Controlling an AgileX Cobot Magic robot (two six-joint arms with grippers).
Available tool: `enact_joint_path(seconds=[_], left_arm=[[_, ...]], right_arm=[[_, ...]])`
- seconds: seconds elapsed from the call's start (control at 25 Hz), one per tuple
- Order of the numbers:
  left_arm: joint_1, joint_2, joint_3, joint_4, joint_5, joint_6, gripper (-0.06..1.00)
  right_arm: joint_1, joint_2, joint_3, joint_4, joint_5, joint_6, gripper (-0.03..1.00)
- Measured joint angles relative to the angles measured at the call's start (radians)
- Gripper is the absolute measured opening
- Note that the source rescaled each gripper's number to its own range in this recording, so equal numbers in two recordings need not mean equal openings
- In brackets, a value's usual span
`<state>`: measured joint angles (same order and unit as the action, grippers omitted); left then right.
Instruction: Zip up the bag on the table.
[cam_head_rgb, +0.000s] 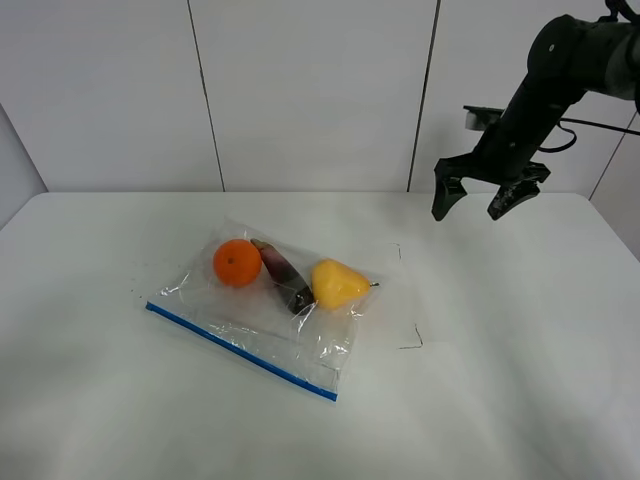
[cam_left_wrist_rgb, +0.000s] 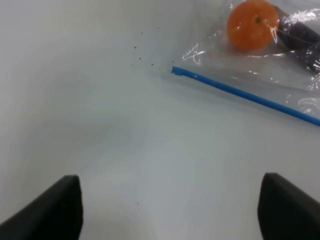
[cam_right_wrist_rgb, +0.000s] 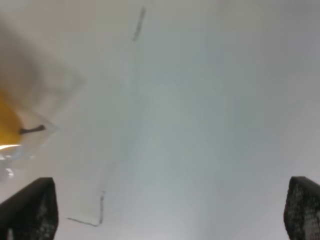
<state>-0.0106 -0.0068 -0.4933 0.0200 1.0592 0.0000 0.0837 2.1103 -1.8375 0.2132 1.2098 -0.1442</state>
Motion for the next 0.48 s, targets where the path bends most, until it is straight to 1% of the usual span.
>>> enact_joint_path(seconds=[0.32, 0.48], left_arm=[[0.000, 0.000, 0.000, 0.000, 0.000, 0.000, 0.85], [0.000, 0.000, 0.000, 0.000, 0.000, 0.000, 0.85]], right_arm=[[-0.091, 0.000, 0.000, -0.021, 0.001, 0.004, 1.00], [-0.095, -0.023, 0.027, -0.031, 0.000, 0.004, 1.00]])
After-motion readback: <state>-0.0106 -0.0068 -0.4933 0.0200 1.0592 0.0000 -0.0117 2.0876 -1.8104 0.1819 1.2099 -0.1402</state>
